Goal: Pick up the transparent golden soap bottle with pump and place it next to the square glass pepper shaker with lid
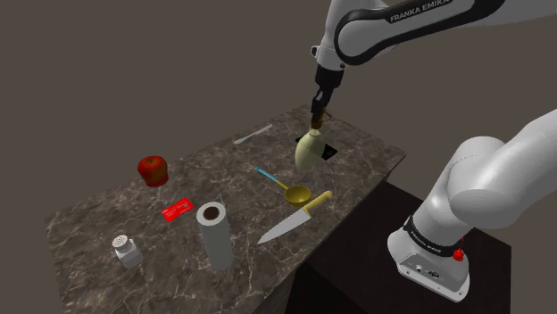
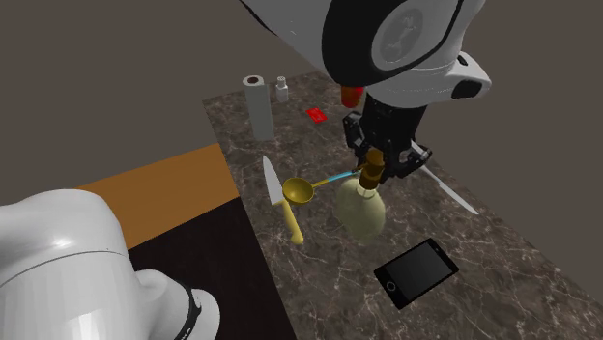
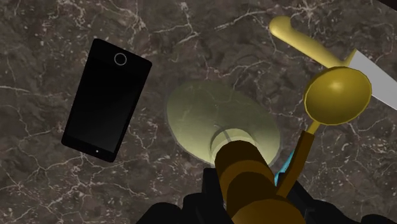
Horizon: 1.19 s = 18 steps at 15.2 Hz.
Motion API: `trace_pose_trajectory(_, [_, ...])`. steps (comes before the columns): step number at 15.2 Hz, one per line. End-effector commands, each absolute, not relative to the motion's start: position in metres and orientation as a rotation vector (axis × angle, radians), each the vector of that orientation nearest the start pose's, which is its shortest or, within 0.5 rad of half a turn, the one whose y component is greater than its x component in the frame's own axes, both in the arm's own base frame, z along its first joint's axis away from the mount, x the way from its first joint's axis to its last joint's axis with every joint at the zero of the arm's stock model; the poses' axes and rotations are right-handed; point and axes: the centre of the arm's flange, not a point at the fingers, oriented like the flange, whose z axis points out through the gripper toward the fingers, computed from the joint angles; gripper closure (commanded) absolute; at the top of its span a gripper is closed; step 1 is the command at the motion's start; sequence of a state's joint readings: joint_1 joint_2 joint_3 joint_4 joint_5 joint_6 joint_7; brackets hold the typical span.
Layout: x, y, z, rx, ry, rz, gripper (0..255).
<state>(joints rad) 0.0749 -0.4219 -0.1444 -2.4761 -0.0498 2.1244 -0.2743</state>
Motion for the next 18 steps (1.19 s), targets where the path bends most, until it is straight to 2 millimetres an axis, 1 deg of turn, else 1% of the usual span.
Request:
trace_pose_trajectory(1, [0.419,-0.033,0.458,-3.113,-0.376,-0.108,255])
trace_pose_trajectory(18, [0.419,-0.033,0.548,-3.113,-0.376,-0.108,255])
